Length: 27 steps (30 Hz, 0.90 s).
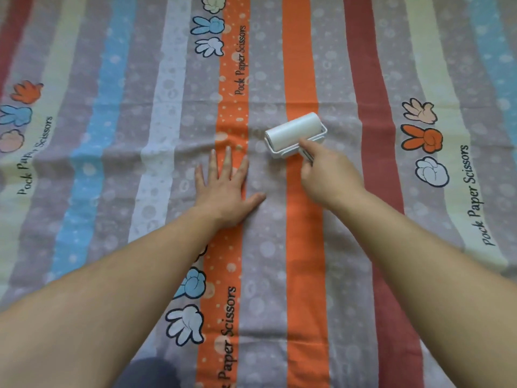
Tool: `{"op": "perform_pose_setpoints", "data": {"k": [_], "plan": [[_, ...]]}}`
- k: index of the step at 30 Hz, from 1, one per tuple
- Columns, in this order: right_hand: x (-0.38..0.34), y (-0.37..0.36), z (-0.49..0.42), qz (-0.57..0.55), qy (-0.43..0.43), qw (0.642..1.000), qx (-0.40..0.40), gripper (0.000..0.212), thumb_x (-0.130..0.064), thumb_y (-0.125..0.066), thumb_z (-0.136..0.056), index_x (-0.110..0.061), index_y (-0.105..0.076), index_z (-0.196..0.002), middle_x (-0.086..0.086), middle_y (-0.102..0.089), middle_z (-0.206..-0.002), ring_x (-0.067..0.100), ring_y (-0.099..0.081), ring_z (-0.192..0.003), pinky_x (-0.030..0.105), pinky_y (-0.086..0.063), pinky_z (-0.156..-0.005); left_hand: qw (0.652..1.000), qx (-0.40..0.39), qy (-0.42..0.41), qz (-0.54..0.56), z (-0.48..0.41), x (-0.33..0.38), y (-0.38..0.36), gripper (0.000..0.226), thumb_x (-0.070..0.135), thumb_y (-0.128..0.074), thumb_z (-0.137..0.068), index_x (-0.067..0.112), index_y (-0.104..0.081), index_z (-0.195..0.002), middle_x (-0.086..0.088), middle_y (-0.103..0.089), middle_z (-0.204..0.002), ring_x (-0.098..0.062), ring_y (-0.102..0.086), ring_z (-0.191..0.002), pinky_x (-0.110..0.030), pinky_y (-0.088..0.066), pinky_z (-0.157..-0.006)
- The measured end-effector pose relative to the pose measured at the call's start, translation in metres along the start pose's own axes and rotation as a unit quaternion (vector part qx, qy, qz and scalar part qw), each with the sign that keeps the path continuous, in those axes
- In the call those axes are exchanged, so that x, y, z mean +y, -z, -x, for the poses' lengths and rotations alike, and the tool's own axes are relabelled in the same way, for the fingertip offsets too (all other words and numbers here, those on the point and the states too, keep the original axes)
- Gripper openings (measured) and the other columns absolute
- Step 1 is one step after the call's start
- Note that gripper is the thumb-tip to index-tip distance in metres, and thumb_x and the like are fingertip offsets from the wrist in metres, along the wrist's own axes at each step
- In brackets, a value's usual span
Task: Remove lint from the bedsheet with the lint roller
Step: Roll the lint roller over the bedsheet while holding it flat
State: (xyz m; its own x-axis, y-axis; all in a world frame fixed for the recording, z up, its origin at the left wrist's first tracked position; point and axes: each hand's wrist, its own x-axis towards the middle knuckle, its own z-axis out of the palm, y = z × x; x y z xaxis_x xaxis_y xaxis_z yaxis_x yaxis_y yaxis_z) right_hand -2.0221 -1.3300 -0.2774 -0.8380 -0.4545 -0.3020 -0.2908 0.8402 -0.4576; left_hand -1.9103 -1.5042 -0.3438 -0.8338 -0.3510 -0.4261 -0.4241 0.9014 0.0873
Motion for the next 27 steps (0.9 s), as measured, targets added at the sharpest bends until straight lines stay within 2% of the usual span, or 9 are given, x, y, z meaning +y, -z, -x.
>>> {"op": "perform_pose_setpoints", "data": {"k": [5,14,19,24,26,27], "plan": [[0.007,-0.022,0.006,0.024,-0.039,0.999,-0.001,0.054,-0.022,-0.044,-0.092,-0.038,-0.04,-0.144,0.013,-0.062,-0.124,0.038,-0.055,-0.11,0.043,-0.046,-0.088,1.0,0.005,-0.021,0.015,-0.002,-0.009,-0.006,0.093,0.082,-0.027,-0.089,0.038,0.016,-0.159,0.004,0.034,-0.163,-0.027,0.036,-0.148,-0.057,0.021,-0.118],[0.039,-0.009,0.072,0.075,-0.056,0.995,-0.032,0.052,-0.028,-0.043,-0.093,-0.046,-0.039,-0.141,0.008,-0.064,-0.116,0.033,-0.057,-0.104,0.038,-0.043,-0.075,1.0,-0.001,-0.022,0.011,-0.003,-0.008,-0.01,0.093,0.085,-0.018,-0.087,0.037,0.02,-0.157,0.002,0.038,-0.161,-0.026,0.041,-0.144,-0.058,0.023,-0.116],[0.068,0.0,0.125,0.1,-0.081,0.99,-0.06,0.056,-0.029,-0.044,-0.089,-0.051,-0.037,-0.141,0.005,-0.067,-0.114,0.03,-0.06,-0.102,0.038,-0.047,-0.074,1.0,0.004,-0.013,0.006,0.002,-0.003,-0.009,0.091,0.083,-0.018,-0.088,0.037,0.02,-0.158,0.002,0.037,-0.161,-0.027,0.039,-0.146,-0.058,0.021,-0.118],[0.084,0.015,0.165,0.099,-0.094,0.988,-0.072,0.056,-0.025,-0.049,-0.089,-0.05,-0.043,-0.138,0.006,-0.068,-0.114,0.028,-0.06,-0.104,0.037,-0.049,-0.077,1.0,0.008,0.006,0.023,0.015,0.003,-0.012,0.084,0.076,-0.017,-0.094,0.035,0.016,-0.159,0.0,0.03,-0.165,-0.025,0.034,-0.149,-0.056,0.02,-0.119],[0.089,0.025,0.169,0.075,-0.101,0.988,-0.092,0.054,-0.024,-0.05,-0.088,-0.049,-0.046,-0.136,0.0,-0.066,-0.122,0.021,-0.061,-0.106,0.032,-0.049,-0.079,0.999,0.009,0.004,0.031,0.024,0.003,-0.015,0.08,0.073,-0.016,-0.096,0.034,0.016,-0.159,0.0,0.03,-0.165,-0.024,0.033,-0.149,-0.055,0.019,-0.12],[0.093,0.033,0.17,0.064,-0.107,0.986,-0.111,0.052,-0.024,-0.05,-0.089,-0.047,-0.049,-0.135,-0.004,-0.065,-0.124,0.012,-0.063,-0.101,0.025,-0.048,-0.075,0.999,0.008,0.002,0.034,0.027,0.003,-0.016,0.08,0.073,-0.015,-0.097,0.034,0.015,-0.159,0.0,0.03,-0.165,-0.023,0.032,-0.15,-0.055,0.019,-0.12]]}}
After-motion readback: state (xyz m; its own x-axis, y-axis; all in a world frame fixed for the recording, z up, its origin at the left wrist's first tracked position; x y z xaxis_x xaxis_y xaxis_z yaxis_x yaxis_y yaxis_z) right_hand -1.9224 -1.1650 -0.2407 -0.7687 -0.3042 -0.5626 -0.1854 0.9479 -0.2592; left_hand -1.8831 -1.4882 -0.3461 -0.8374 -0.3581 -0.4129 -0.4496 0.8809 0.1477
